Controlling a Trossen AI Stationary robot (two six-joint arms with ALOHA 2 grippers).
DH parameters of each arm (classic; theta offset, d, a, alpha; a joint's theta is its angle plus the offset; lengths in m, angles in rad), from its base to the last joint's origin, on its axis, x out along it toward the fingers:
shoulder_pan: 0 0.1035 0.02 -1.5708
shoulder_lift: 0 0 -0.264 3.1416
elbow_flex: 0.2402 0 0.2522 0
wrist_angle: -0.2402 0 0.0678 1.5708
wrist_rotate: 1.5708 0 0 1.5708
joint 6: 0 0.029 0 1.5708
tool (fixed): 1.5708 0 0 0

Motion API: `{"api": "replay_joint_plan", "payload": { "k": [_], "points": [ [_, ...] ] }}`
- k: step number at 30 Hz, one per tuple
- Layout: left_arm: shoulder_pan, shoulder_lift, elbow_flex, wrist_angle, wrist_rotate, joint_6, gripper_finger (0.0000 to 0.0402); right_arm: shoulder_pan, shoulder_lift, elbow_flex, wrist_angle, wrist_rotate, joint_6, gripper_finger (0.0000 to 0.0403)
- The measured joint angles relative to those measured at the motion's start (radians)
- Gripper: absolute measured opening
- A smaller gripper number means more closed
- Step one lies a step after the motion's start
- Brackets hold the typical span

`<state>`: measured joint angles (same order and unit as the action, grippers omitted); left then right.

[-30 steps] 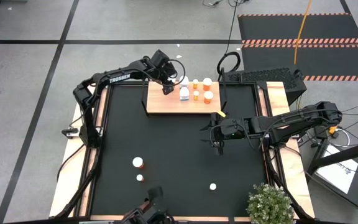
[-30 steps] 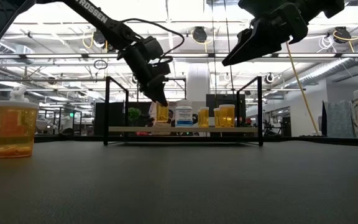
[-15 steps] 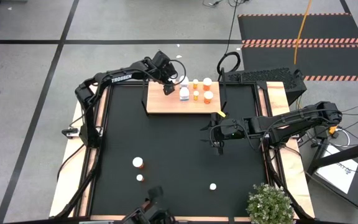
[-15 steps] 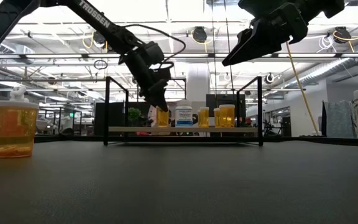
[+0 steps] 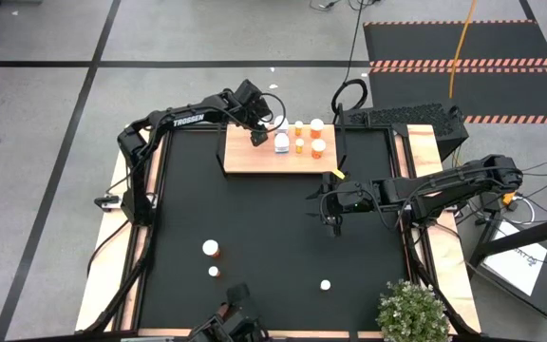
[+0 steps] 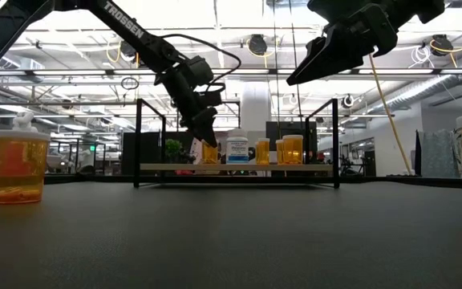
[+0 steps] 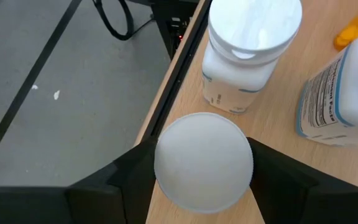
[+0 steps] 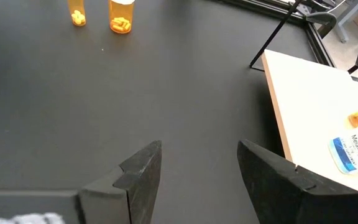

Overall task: Pick and place medicine bottles onto shelf by color
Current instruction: Put the top big orange pill bottle on the shelf

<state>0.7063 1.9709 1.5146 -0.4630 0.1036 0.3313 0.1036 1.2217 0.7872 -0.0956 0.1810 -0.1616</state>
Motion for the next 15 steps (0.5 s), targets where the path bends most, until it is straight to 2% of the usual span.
{"api": "replay_joint_plan", "payload": {
  "k": [5,10,15],
  "points": [
    [0.000,0.005,-0.001,-0.007,-0.006,-0.001,0.0256,0.000,0.000,0.000,0.000,0.000,0.000,0.0205],
    [-0.001,-0.002,-0.002,-0.009,-0.056,0.000,0.0289,0.000,0.000,0.000,-0.003,0.000,0.000,0.0205],
    [-0.012,-0.061,-0.002,-0.018,-0.059,0.000,0.0300,0.000,0.000,0.000,-0.003,0.000,0.000,0.0205]
  ]
}}
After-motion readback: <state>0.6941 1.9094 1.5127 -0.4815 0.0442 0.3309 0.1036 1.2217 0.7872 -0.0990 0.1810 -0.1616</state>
